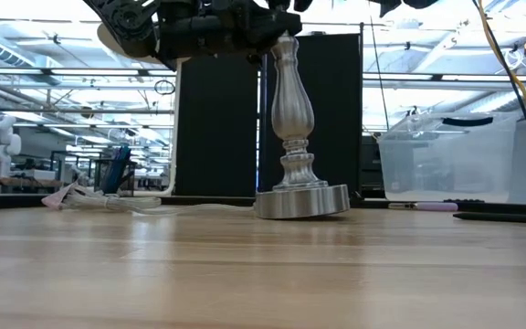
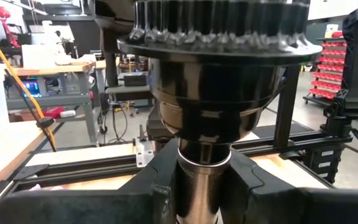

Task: Screw lightbulb
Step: Remove the lightbulb from the lamp

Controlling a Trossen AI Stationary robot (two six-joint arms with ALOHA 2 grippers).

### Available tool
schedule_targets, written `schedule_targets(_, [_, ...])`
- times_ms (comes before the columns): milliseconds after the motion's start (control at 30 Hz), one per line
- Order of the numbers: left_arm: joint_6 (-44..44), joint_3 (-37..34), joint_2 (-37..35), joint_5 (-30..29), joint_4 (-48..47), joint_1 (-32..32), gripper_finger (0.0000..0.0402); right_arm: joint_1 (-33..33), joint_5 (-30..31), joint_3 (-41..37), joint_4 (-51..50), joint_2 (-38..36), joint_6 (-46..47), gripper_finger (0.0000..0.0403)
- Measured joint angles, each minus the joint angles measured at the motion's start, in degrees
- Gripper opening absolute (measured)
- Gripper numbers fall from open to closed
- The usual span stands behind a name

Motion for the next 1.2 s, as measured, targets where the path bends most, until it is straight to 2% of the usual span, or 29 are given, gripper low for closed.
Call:
schedule_targets(133, [-0.79, -0.02, -0.03, 1.1, -0.63, -0.04, 0.0072, -0.06, -1.9, 0.83, -1.04, 0.04, 0.03, 0.0173])
schedule_targets(300, [-1.07, -0.02, -0.09, 1.05, -1.33, 0.0, 0.0072, 0.01, -1.49, 1.3, -1.53, 0.08, 0.1, 0.0184])
schedule_targets(467, [-1.07, -0.02, -0.09, 0.65, -1.36, 0.0, 0.0072, 0.03, 1.51, 1.74, -2.47, -0.01, -0.91, 0.0227])
schedule_targets(667, [-1.08, -0.01, -0.09, -0.26, -1.33, -0.02, 0.0072, -0.01, 2.33, 1.86, -4.5, -1.4, -1.52, 0.0274])
schedule_targets(900, [-0.92, 0.04, -0.09, -0.5, -1.41, -0.04, 0.0072, 0.34, 3.04, 1.97, -14.05, -6.08, -3.7, 0.0272])
schedule_targets(1100, [-0.85, 0.04, -0.09, -2.6, -1.53, -0.04, 0.0072, 3.64, 12.79, 1.93, -20.86, -7.0, -5.96, 0.027])
schedule_targets(1200, [-1.14, 0.04, -0.09, -6.86, -1.69, -0.07, 0.0072, 6.29, 18.26, 1.95, -20.51, -6.47, -6.19, 0.027])
